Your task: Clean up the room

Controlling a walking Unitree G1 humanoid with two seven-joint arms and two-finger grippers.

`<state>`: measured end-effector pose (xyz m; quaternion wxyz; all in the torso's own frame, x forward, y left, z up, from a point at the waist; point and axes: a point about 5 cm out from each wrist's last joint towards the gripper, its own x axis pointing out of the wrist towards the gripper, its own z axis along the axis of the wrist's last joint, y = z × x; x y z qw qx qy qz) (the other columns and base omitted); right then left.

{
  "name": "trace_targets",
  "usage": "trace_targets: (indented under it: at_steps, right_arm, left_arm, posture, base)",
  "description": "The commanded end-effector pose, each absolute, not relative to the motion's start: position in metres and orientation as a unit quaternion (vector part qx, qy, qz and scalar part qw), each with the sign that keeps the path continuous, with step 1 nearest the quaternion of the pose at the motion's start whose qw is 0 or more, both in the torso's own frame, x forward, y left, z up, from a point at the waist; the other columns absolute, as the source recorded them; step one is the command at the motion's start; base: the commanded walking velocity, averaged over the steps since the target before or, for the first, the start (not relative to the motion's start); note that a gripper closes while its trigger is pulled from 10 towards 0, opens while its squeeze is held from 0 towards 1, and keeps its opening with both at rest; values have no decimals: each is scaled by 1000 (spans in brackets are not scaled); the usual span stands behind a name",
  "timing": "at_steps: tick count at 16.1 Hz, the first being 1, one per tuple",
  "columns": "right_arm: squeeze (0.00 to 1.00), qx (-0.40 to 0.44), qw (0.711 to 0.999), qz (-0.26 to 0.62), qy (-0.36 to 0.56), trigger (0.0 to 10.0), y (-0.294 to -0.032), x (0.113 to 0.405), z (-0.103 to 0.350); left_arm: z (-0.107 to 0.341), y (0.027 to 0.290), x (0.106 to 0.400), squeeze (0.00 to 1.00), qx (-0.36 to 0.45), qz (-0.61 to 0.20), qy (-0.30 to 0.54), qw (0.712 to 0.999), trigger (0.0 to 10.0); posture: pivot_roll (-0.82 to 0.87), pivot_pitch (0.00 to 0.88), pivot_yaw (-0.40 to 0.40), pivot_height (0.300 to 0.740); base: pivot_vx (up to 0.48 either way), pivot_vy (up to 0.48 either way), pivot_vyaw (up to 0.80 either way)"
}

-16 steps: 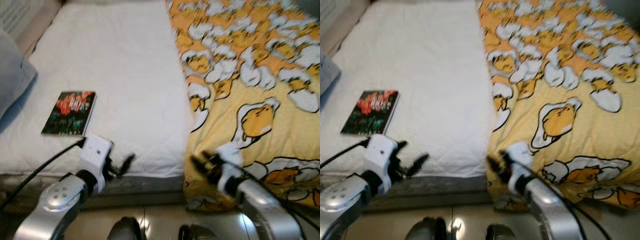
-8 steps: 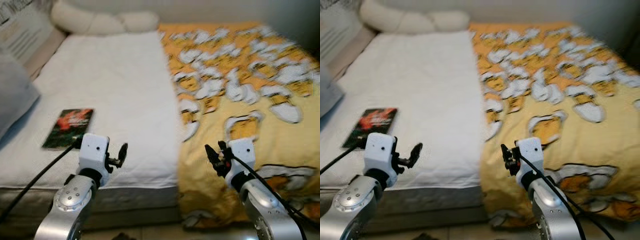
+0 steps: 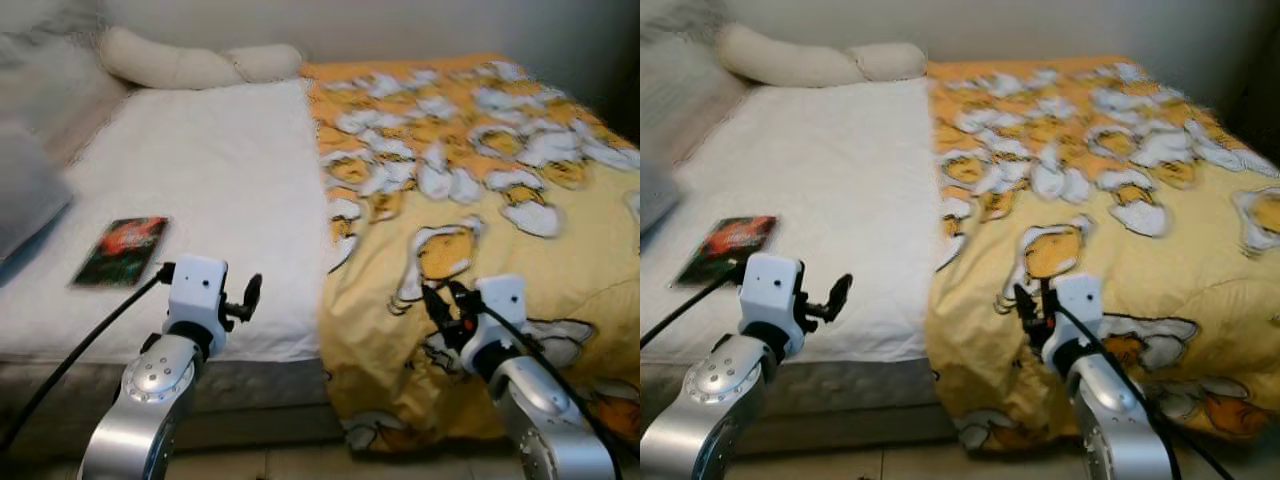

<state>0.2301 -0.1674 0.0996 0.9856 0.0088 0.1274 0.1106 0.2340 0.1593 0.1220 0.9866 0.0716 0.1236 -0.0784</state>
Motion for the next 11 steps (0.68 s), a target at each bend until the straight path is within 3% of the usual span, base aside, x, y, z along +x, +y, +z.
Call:
trace_targets:
  at_steps: [1, 11]
  right_arm:
    - [0, 15, 986, 114, 123, 10000, -166, 232, 102]
    - [0, 15, 986, 114, 123, 10000, -166, 232, 102]
  left_arm:
    - [126, 163, 237, 0, 81, -68, 117, 988, 10000]
    - [126, 163, 237, 0, 81, -68, 117, 988, 10000]
  posture:
    - [-60, 0, 64, 740]
    - [-60, 0, 64, 740]
  base:
    - [0, 0, 0]
    - [0, 0, 0]
